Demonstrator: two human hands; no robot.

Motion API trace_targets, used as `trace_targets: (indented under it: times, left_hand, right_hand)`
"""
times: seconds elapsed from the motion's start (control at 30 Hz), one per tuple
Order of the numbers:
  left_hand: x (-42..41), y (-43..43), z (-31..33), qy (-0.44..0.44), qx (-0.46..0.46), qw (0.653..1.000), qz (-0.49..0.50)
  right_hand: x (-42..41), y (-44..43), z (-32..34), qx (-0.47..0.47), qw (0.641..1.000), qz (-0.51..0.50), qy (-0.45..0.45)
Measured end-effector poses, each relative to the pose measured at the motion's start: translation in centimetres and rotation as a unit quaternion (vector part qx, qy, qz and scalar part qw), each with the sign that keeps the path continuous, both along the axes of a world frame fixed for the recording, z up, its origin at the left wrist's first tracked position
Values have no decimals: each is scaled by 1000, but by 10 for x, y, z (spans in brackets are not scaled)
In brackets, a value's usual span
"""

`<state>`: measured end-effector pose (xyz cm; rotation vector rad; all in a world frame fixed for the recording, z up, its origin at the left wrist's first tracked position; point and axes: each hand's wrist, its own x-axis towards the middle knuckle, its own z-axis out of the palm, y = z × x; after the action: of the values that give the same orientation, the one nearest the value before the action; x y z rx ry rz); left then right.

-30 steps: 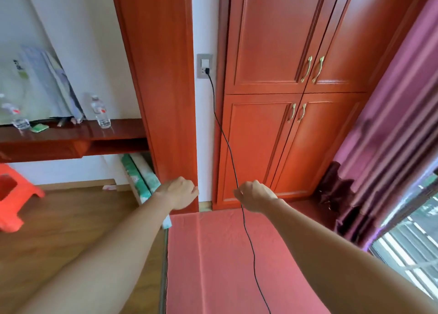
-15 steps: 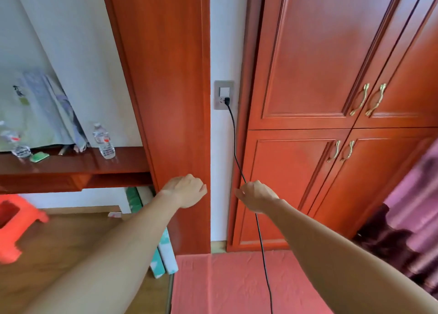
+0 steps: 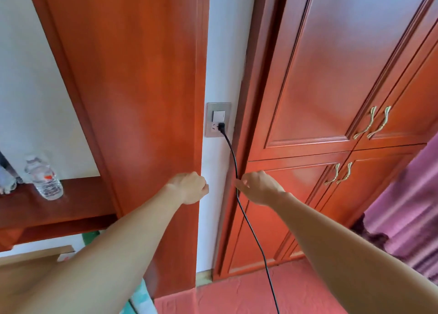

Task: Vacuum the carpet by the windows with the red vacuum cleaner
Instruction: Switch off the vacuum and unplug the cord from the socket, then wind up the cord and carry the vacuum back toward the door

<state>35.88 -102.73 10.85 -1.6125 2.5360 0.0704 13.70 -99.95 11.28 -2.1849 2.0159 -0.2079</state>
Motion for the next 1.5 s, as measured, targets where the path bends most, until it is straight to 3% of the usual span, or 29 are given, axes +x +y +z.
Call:
trace_targets:
  times: [0.13, 0.3, 0.4, 0.47, 0.63, 0.7, 0.8, 0.9, 1.0, 1.1, 1.17, 1.3, 1.5]
  left_hand:
    - [3, -34, -4, -14, 5, 999, -41]
    - [-4, -58, -8, 40, 26, 998, -35]
    - [-9, -67, -6, 78, 33, 995, -43]
    - [-12, -69, -6, 82, 39, 995, -51]
    - [-12, -72, -6, 128, 85, 987, -37]
    - [-15, -70, -9, 207, 156, 965, -32]
    - [-38, -56, -12, 343, 254, 903, -46]
    - [-77, -37, -34, 406, 321, 853, -70]
    - [-119, -7, -71, 456, 389, 799, -54]
    - [-161, 24, -119, 505, 459, 731, -4]
    - [-185, 53, -134, 523, 474, 708, 32]
    - [-229, 116, -123, 581, 484, 653, 50]
    - [-274, 214, -68, 609, 511, 603, -62]
  right_hand:
    - [19, -36, 21, -60, 996, -49, -48]
    - [49, -82, 44, -71, 983, -76, -150]
    - [66, -104, 59, -6, 971, -85, -222]
    - [76, -113, 66, 56, 968, -123, -213]
    - [85, -122, 64, 18, 970, -139, -197]
    - [86, -118, 59, -19, 966, -150, -211]
    - [85, -96, 51, -62, 966, -131, -214]
    - [58, -73, 46, -97, 953, -152, -245]
    - [8, -51, 54, -128, 914, -239, -303]
    - [-45, -4, 60, -177, 853, -324, -369]
    - [-82, 39, 58, -209, 815, -378, -387]
    - [-155, 161, 36, -274, 728, -483, -403]
    - [-219, 346, -31, -280, 595, -601, -455]
